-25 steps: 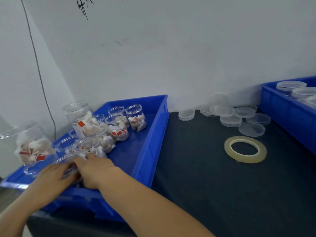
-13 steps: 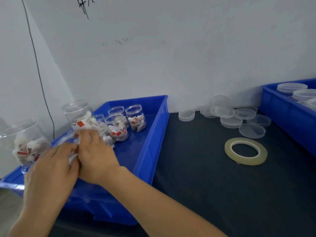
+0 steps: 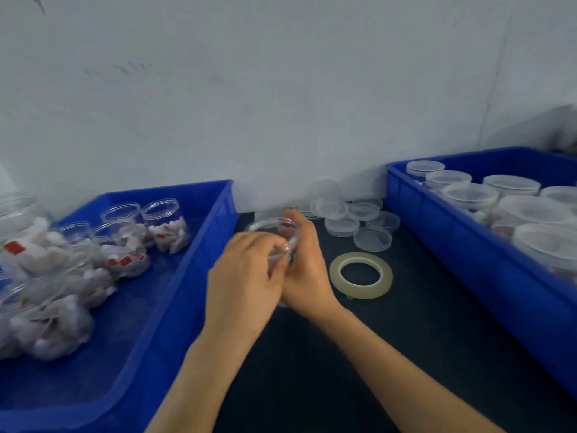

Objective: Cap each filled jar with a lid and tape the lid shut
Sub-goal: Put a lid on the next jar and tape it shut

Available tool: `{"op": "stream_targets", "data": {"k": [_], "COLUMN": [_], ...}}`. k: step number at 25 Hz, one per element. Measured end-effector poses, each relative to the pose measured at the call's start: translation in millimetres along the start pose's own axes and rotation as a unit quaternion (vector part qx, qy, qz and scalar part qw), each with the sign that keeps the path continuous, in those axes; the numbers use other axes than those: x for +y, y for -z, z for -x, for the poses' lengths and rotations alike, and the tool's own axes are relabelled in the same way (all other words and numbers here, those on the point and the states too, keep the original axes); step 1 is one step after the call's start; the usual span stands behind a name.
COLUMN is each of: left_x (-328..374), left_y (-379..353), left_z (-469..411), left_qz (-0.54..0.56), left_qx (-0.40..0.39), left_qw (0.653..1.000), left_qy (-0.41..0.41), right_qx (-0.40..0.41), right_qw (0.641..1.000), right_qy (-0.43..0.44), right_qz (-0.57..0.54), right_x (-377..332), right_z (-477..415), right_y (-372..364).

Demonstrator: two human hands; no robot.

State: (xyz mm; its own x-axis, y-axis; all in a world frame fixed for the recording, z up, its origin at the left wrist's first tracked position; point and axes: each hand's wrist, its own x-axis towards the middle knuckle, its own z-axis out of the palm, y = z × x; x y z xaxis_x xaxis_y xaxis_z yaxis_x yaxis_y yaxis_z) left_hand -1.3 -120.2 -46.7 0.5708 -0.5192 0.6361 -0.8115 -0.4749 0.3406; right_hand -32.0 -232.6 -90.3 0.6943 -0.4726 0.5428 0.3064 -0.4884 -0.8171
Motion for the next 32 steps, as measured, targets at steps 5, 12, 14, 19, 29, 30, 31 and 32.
{"op": "stream_targets", "data": {"k": [5,12,14,19,29,30,31,32], "left_x": [-24.4,-47.3,-44.1,-41.3,-42.4,-41.7,-41.4,-41.5], "left_y": [-64.8,-91.0,-95.3,-100.9,-101.8,-101.9,-101.7,-101.4], "left_z": [-12.5,-9.5,-8.3,-7.8,-7.8,-7.2,-6.6,-5.8], "left_qz": [0.218,0.382,0.388,0.402,0.419,0.419,0.417,0.413], "left_qx": [-0.090,-0.095,-0.099,-0.104,-0.124,-0.123,-0.119,-0.117], "left_qw": [0.972,0.917,0.913,0.905,0.894,0.893,0.894,0.896], "left_qy": [-0.025,0.064,0.083,0.093,0.099,0.106,0.111,0.117], "right_qx": [-0.029,-0.186,-0.001,-0.071,0.083,0.071,0.060,0.049], "right_qw": [0.996,0.972,0.974,0.890,0.991,0.995,0.996,0.996], "right_qy": [-0.073,-0.143,-0.216,-0.338,-0.106,-0.075,-0.056,-0.054], "right_qz": [-0.051,-0.013,0.066,0.296,0.023,-0.010,-0.031,-0.044], "right_x": [39.1,64.3,86.5,141.8,67.5,49.1,33.9,21.8], "right_z": [14.4,-30.2,-55.8,-78.2,-64.6,-69.2,-74.5,-78.3], "right_y": [22.7,90.5,118.4,146.5,104.3,95.2,87.7,81.0]}}
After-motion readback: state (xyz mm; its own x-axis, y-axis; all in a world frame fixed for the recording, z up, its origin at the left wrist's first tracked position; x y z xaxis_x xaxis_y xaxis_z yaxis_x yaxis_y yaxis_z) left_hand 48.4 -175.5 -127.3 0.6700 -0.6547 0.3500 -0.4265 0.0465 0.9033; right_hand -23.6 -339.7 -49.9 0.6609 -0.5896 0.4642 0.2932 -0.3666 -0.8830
